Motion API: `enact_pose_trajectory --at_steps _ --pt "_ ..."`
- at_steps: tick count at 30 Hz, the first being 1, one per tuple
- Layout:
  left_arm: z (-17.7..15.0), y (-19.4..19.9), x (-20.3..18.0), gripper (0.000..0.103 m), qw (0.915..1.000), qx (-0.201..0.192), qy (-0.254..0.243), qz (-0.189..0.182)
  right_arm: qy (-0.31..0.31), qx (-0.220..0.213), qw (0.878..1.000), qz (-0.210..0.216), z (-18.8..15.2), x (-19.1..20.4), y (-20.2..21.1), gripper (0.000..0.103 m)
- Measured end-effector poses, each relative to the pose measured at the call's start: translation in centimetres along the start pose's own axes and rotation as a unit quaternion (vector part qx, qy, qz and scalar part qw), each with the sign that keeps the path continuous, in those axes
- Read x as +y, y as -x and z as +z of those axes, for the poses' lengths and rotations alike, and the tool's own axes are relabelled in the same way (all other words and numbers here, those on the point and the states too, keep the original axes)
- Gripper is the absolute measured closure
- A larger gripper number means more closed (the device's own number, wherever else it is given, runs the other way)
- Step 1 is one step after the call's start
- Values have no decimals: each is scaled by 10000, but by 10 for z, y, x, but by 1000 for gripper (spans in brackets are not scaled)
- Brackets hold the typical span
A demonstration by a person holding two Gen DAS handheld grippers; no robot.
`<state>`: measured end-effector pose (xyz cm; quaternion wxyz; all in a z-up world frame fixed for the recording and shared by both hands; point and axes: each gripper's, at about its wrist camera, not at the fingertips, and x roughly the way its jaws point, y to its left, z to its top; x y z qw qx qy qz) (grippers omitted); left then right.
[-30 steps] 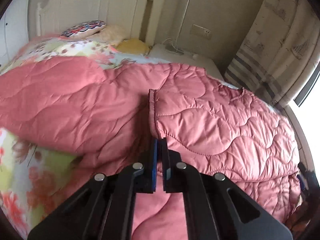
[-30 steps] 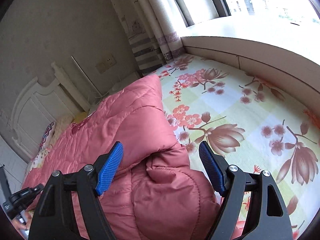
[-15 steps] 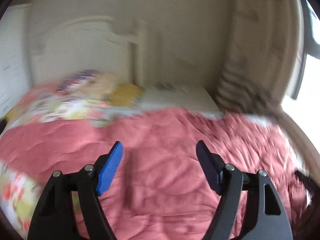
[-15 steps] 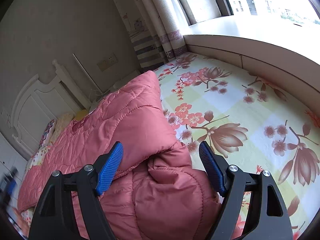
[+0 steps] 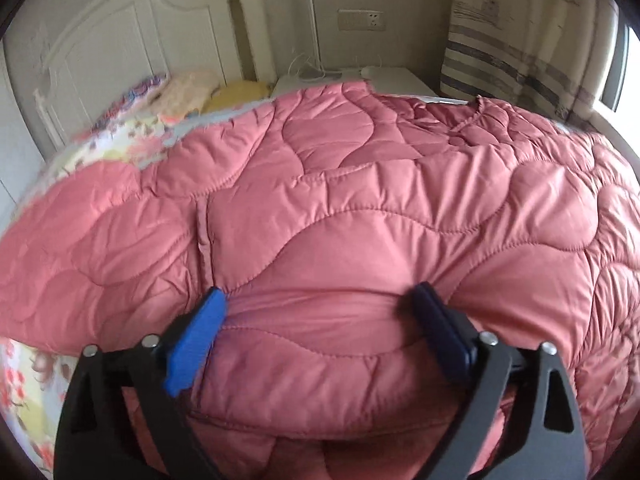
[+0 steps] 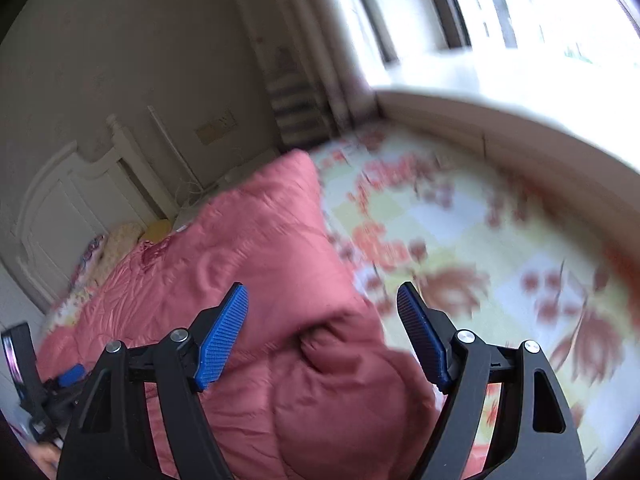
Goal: Fold large clothes
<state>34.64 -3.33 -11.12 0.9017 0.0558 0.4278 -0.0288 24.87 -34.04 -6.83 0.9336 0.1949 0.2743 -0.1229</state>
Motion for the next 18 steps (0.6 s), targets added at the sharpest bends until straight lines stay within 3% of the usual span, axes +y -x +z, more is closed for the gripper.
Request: enact_pose_trajectory --at_steps 3,7,9,14,18 --pt "1 -2 3 7 10000 -10 -6 17 811 123 9966 5 19 33 -9 27" --pt "0 -1 3 7 10000 -17 24 -33 1183 780 9899 85 23 46 -47 28" --pt "0 -2 4 7 10000 -17 28 -41 1358 1455 9800 -53 10 45 -77 27" --pt "0 -2 4 7 10000 -18 29 -43 1165 1241 9852 178 25 42 -61 28" --pt "0 -3 4 6 10000 -20 39 -63 1223 1125 9861 52 35 41 -66 28"
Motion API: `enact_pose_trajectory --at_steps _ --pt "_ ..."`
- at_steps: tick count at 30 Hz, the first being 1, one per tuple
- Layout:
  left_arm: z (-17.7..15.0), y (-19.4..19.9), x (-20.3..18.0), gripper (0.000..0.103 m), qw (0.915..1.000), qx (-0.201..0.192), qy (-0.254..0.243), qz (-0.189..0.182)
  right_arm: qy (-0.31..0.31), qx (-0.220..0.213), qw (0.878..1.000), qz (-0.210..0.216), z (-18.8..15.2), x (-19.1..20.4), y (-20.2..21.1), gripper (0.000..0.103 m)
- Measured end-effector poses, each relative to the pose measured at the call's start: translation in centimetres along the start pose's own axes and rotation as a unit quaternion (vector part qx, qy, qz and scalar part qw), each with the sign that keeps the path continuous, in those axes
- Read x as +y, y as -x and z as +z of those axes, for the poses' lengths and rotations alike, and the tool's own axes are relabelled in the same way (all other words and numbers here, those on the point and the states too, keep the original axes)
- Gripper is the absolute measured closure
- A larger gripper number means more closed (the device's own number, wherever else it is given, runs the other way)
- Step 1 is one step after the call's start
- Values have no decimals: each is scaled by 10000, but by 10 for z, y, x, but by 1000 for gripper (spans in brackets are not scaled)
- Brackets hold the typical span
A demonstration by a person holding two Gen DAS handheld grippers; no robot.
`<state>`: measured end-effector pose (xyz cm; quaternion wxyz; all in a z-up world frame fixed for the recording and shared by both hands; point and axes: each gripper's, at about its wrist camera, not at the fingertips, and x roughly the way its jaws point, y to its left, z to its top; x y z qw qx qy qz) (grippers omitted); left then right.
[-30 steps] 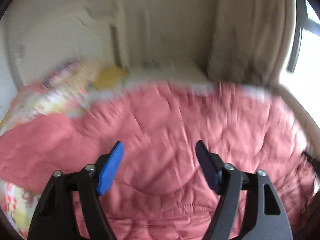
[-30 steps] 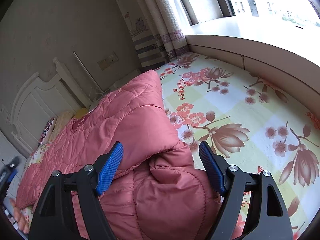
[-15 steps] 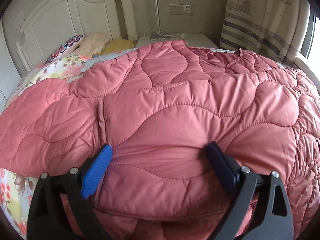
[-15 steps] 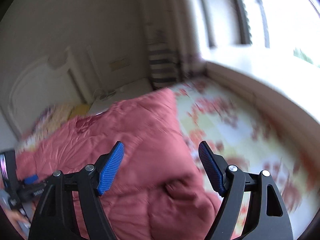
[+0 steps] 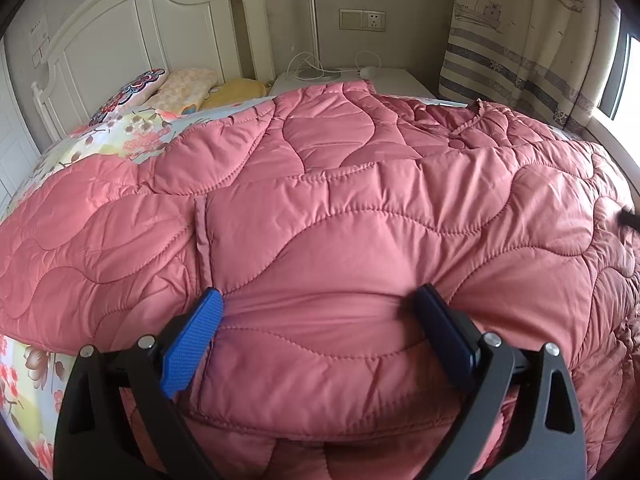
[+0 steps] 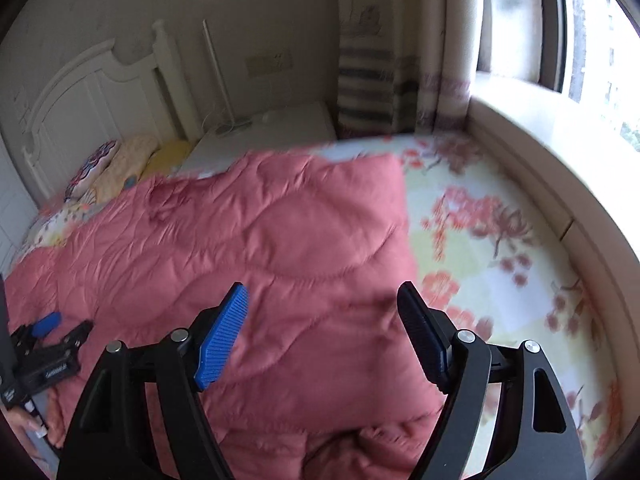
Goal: Fold large clothes
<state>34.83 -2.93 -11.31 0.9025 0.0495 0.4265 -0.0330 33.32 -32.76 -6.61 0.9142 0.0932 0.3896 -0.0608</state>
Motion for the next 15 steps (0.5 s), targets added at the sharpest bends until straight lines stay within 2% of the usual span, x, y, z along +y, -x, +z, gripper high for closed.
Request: enact_pose_trajectory --at_steps 3,8,11,14,15 --pt "0 0 1 6 10000 2 8 -23 293 677 9973 -50 -2 3 -33 26" --pt "0 0 1 6 10000 2 10 -29 161 355 9992 6 24 0 -15 26" --pt "0 0 1 6 10000 0 11 -32 211 181 9996 -76 41 0 -20 26" --pt "0 -1 2 5 10000 0 23 -58 459 1084 9930 -73 40 2 -65 25" --pt "0 -1 1 5 10000 1 17 -51 439 1044 9936 -39 42 1 -62 24"
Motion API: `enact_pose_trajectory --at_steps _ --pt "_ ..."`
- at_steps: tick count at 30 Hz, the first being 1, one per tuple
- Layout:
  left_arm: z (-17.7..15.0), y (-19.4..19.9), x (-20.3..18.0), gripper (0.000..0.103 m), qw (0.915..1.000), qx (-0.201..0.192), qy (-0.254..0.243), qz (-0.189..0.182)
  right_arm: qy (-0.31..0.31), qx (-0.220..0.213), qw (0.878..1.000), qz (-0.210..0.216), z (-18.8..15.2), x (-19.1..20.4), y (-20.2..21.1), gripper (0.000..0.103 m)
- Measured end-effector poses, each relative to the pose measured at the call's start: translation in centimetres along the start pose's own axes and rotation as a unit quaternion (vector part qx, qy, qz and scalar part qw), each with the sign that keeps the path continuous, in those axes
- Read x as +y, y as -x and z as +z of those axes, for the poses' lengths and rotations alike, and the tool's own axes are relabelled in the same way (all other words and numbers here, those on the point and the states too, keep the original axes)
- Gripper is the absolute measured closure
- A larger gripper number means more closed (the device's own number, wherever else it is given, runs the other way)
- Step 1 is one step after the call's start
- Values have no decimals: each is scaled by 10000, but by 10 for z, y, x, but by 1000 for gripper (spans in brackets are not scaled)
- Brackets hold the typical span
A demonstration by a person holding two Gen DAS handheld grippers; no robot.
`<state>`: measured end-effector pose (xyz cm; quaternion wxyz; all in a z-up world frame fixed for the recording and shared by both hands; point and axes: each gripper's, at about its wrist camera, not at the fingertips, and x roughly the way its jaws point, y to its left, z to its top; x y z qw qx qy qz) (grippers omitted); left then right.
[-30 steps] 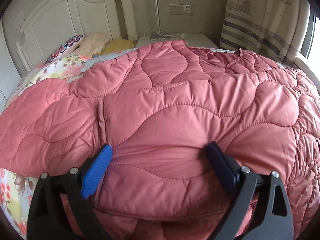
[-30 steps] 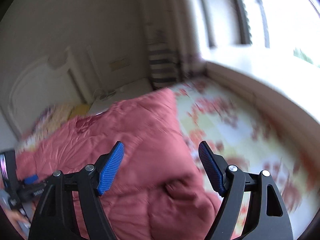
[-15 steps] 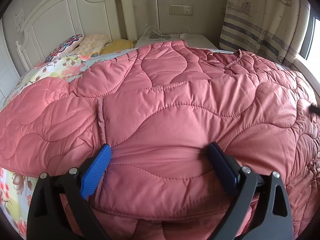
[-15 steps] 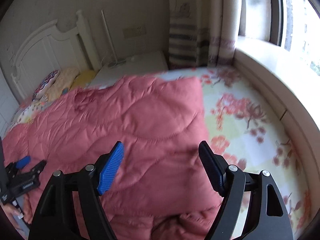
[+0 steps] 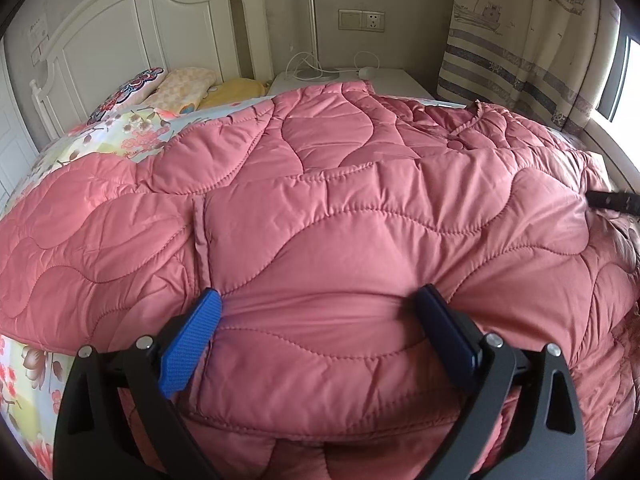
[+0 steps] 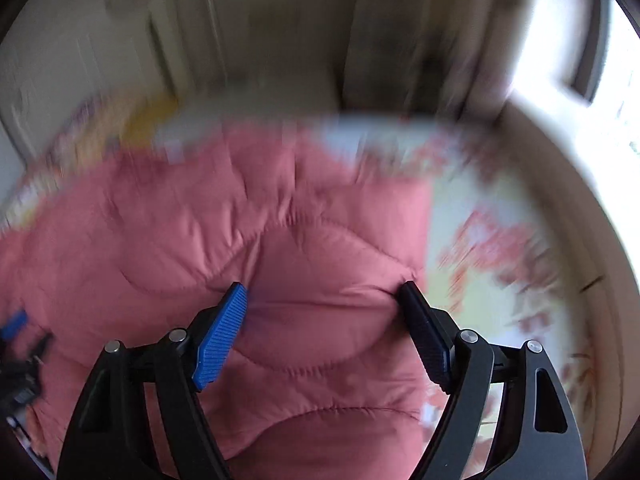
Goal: Fold large clothes
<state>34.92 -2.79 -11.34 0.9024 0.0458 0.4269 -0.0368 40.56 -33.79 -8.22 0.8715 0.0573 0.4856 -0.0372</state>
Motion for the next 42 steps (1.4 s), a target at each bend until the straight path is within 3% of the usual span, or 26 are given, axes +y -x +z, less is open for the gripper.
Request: enact_pose_trajectory --at_steps 7,11,17,19,21,25,30,33,36,40,42 --pt "0 0 0 5 10000 1 -7 3 -295 -409 9986 163 35 -18 17 24" --pt "0 0 0 5 10000 3 -8 5 -233 260 9989 311 43 -20 -28 19" --pt "0 0 1 4 10000 3 -13 3 -366 -68 9984 429 61 -27 -10 19" --pt "0 0 1 4 10000 3 -10 0 -207 89 9993 312 64 -26 -24 19" --pt "0 0 0 4 10000 1 -4 -13 -140 284 9990 310 62 -26 -38 11" --pt "0 0 -1 4 10000 3 -7 -17 -449 135 9981 399 64 -31 -19 10" --pt "0 -1 0 4 10000 2 -4 -21 91 -706 9946 761 21 10 51 11" --pt "0 -1 0 4 10000 1 -4 -21 584 -593 9953 504 -14 43 50 10" --pt "0 -1 0 4 10000 -2 3 -42 1116 -305 9933 -31 -42 69 18 7" --pt "0 -1 -1 3 10000 -3 6 -61 844 -272 9959 -169 -39 64 23 6" --pt "0 -1 -1 3 10000 -5 9 -78 610 -540 9963 -282 -40 68 50 5"
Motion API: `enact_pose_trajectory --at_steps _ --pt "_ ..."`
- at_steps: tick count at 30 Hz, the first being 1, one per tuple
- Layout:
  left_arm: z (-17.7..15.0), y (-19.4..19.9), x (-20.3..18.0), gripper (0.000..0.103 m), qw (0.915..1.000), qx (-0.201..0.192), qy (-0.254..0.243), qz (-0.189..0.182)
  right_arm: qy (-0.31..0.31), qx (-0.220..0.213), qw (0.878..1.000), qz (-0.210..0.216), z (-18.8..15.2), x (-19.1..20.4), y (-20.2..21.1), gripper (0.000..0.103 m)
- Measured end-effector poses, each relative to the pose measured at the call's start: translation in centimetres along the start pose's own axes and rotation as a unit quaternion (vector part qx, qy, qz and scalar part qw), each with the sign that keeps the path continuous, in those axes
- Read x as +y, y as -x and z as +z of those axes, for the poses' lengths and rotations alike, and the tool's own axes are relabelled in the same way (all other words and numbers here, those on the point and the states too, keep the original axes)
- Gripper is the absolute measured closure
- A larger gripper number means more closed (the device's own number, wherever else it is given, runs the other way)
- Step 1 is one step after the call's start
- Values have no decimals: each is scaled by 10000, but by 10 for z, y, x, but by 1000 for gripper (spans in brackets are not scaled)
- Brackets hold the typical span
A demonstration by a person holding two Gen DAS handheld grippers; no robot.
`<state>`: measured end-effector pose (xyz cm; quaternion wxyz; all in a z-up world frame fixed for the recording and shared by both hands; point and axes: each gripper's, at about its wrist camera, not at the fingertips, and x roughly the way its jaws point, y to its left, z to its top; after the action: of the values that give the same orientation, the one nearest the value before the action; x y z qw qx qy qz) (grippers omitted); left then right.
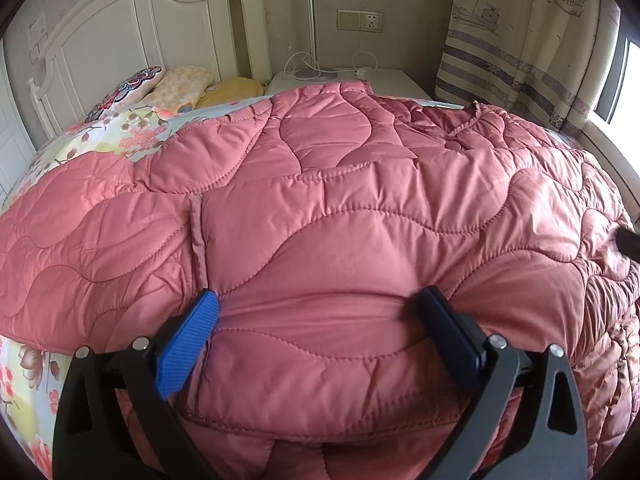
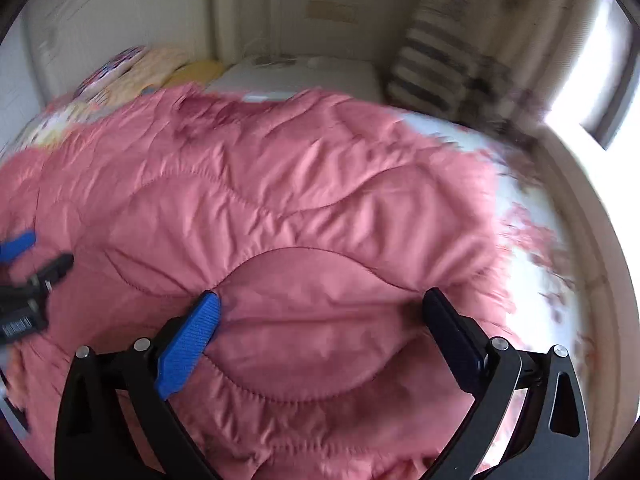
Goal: Fold large clothes
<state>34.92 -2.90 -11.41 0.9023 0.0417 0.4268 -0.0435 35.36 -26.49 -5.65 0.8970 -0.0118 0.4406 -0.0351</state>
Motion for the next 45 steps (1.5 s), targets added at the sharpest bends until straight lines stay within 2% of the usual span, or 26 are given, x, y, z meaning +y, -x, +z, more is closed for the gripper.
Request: enact_pose_trajectory --at_steps 3,6,8,10,12,13,16,17,18,19,22,23,25,26,28,29,30,32,33,34,36,37,40,41,43,45 --pt "0 1 2 2 10000 -5 10 -37 23 -432 9990 124 -11 13 31 5" --pt "0 5 10 2 9994 -91 170 -299 271 -333 9991 -52 -31 36 23 5" --pt "-1 20 29 3 9956 -293 553 -699 348 25 9993 -152 -41 45 -3 5" --pt "-7 44 67 3 9862 -614 1250 -894 259 -100 9996 -90 -46 41 -12 5" --pt "-22 70 123 3 9668 -1014 2128 -990 179 -105 9998 -37 -46 37 -10 5" --pt "-35 81 160 3 9516 -1205 2680 -903 174 -109 9998 -20 -46 36 -12 5" --pt "-69 96 240 6 9140 -1452 3763 -436 157 -112 9998 17 -45 34 -13 5" --pt "-88 103 278 10 8902 -1565 4274 -182 147 -108 9998 28 -46 34 -12 4" --pt "-97 106 297 11 8772 -1634 4515 -39 128 -104 9999 51 -46 35 -12 4" --pt "-111 110 326 11 8575 -1695 4852 225 113 -101 9999 72 -45 34 -13 4" --pt "-131 111 379 12 8243 -1842 5330 500 87 -98 9999 111 -47 35 -11 4" --pt "-132 110 390 12 8203 -1909 5371 465 80 -97 9998 124 -47 34 -12 4" --pt "-125 104 405 12 8231 -1925 5320 496 67 -102 9998 147 -48 32 -11 4" --pt "-117 100 410 12 8291 -1883 5235 558 59 -106 9998 158 -48 32 -11 4" --pt "-97 87 414 23 8456 -1714 5026 548 39 -113 9997 190 -47 31 -11 4" --pt "-91 82 413 39 8489 -1623 5002 536 30 -116 9997 204 -47 31 -11 4" --pt "-85 78 413 64 8487 -1522 5039 510 23 -118 9997 217 -47 31 -11 4" --pt "-78 81 409 94 8372 -1493 5258 183 0 -124 9996 257 -47 30 -11 4" --pt "-73 93 397 95 8328 -1752 5248 194 -12 -129 9995 275 -47 29 -11 4" --pt "-67 104 387 95 8338 -1973 5151 226 -33 -144 9994 307 -47 29 -10 4" --pt "-43 136 345 95 8430 -2535 4744 49 -89 -203 9991 371 -48 25 -8 4" --pt "-32 150 325 95 8481 -2744 4531 -90 -132 -257 9988 403 -48 24 -5 5" --pt "14 184 244 95 8835 -3137 3423 -615 -381 -513 9968 477 -50 15 4 5" --pt "29 191 209 95 8964 -3195 2951 -850 -640 -791 9933 554 -51 6 12 5" --pt "47 194 144 95 9156 -3180 2136 -1220 -1092 -1315 9818 833 -56 -10 27 5" --pt "55 181 75 95 9308 -2973 1405 -1598 -1747 -2013 9598 882 -66 -33 46 5"
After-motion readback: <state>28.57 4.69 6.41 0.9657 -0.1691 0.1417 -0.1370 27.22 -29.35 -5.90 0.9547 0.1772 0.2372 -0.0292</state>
